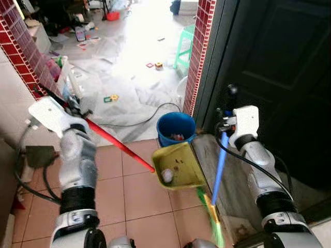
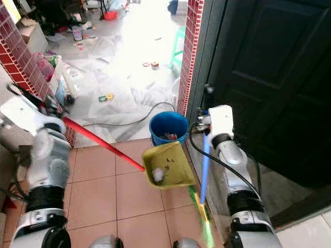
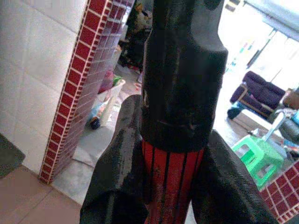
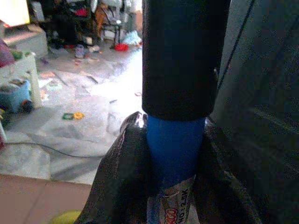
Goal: Sweep floor
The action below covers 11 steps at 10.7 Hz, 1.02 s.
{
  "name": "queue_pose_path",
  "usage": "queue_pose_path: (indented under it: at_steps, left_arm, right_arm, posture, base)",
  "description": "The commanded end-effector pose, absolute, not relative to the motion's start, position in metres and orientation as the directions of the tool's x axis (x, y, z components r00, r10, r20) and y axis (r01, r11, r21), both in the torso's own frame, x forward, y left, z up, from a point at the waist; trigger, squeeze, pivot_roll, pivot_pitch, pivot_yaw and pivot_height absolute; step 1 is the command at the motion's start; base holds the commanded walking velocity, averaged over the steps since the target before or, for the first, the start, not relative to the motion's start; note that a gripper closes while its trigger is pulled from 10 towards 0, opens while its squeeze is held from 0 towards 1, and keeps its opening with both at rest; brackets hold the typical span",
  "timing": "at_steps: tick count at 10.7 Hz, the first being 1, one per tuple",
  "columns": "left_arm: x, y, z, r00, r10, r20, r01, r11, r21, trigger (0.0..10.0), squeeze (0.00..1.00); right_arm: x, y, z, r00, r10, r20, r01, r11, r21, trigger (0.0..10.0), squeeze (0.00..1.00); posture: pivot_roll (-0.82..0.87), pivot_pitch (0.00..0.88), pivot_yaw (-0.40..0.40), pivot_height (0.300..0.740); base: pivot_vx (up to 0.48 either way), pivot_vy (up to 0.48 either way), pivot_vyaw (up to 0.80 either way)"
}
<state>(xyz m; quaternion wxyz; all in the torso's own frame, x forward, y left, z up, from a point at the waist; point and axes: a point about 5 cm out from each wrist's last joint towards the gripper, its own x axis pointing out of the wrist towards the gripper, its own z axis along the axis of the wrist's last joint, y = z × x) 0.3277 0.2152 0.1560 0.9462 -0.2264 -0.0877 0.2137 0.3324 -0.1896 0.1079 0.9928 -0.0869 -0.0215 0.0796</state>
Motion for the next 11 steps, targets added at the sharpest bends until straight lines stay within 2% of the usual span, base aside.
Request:
queue_pose_path:
  at_steps: [1,3,5,8,11]
  left_arm:
    - [0.328,0.222,0.190,0.867,0.467,0.173,-0.314,0.782,-0.538,10.0,0.00]
    - [0.329,0.228,0.207,0.851,0.474,0.224,-0.313,0.802,-0.509,10.0,0.00]
    - [0.328,0.238,0.214,0.828,0.504,0.243,-0.332,0.792,-0.512,10.0,0.00]
    - [0.331,0.256,0.232,0.786,0.546,0.291,-0.357,0.784,-0.507,10.0,0.00]
    - [0.338,0.264,0.242,0.758,0.573,0.312,-0.367,0.770,-0.522,10.0,0.00]
  right_arm:
    - [0.332,-0.199,0.107,0.991,0.135,0.021,-0.128,0.967,-0.222,10.0,0.00]
    - [0.333,-0.216,0.108,0.999,0.042,0.025,-0.033,0.953,-0.302,10.0,0.00]
    - [0.334,-0.222,0.113,0.999,0.008,0.047,0.009,0.940,-0.341,10.0,0.00]
    - [0.329,-0.207,0.099,0.999,0.038,0.029,-0.027,0.949,-0.315,10.0,0.00]
    - [0.326,-0.202,0.096,0.998,0.054,0.030,-0.042,0.951,-0.305,10.0,0.00]
  posture:
    - [-0.14,0.000,0.021,0.740]
    - [-0.14,0.000,0.020,0.740]
    - [-0.14,0.000,0.024,0.740]
    - [-0.14,0.000,0.030,0.740]
    - [-0.15,0.000,0.035,0.740]
  base:
    - [0.000,0.000,0.00]
    - [0.000,0.000,0.00]
    - [0.000,0.000,0.00]
    - [0.000,0.000,0.00]
    - [0.421,0.000,0.00]
